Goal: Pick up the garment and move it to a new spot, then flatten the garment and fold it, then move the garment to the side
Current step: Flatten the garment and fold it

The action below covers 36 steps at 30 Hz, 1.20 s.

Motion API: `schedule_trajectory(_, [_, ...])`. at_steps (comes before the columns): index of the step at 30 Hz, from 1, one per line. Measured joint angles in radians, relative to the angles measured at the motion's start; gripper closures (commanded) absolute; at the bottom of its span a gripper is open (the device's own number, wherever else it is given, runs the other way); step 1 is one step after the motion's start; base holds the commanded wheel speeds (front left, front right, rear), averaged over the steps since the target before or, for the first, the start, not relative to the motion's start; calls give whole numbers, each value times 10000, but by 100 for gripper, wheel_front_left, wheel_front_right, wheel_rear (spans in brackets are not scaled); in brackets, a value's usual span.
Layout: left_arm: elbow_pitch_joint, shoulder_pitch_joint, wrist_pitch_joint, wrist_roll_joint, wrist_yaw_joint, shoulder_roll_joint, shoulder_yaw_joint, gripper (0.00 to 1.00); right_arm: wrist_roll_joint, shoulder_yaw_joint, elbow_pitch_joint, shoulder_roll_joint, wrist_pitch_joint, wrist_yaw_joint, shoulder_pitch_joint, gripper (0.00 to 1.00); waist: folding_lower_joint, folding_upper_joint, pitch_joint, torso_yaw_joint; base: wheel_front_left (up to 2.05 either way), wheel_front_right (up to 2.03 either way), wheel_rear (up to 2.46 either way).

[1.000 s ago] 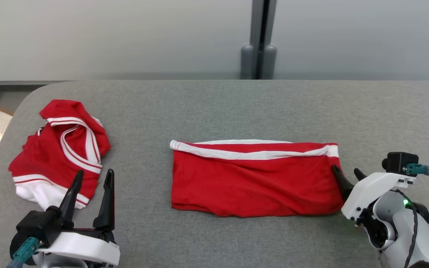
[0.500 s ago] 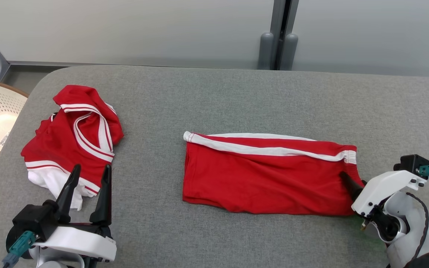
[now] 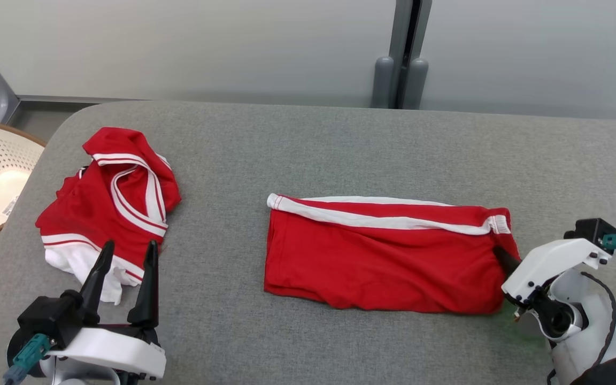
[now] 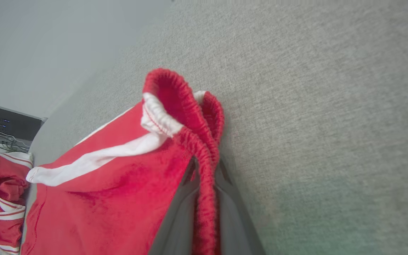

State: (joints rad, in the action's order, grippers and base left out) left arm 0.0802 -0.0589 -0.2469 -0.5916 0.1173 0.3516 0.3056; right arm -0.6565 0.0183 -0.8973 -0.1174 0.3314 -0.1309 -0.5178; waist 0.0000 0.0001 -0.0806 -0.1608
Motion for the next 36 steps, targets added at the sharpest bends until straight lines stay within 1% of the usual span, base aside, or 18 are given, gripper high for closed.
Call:
schedule_trajectory(3, [-13,124,-2,-33,63,-35,2,0,-291,-234,418,-228,414,0,58,100,0,0,68,126,0,0,0])
schedule_trajectory(8, [-31,170,-2,-92,79,-44,-13,0,-715,-531,1258,-1035,1572,2,326,100,0,0,202,396,0,0,0])
schedule_trajectory(13, [-27,289,-4,-140,105,-69,12,0,-1168,-546,2268,-1622,2727,0,582,100,0,0,399,602,0,0,0])
schedule_trajectory(18, [-13,309,-4,-161,121,-104,63,0,-1237,-63,3087,-1762,2886,2,779,100,0,0,503,635,0,0,0])
schedule_trajectory(19, [-13,309,-4,-161,121,-104,63,0,-1237,-63,3087,-1762,2886,2,779,100,0,0,503,635,0,0,0])
schedule_trajectory(21, [8,314,-4,-171,119,-115,86,0,-1248,25,3411,-1530,2993,2,882,100,0,0,518,593,0,0,0])
schedule_trajectory(24, [35,314,-2,-194,109,-121,107,0,-1515,23,3958,-961,3246,2,928,100,0,0,518,476,0,0,0])
schedule_trajectory(28, [123,300,4,-251,69,-144,165,0,-1703,67,4245,-190,3371,2,927,100,0,0,497,233,0,0,0])
schedule_trajectory(32, [209,240,17,-263,54,-186,230,0,-1785,140,3986,360,3306,2,837,100,0,0,447,-115,0,0,0])
schedule_trajectory(36, [309,133,44,-265,-13,-236,309,0,-1781,286,3233,614,2834,2,497,100,0,0,348,-525,0,0,0])
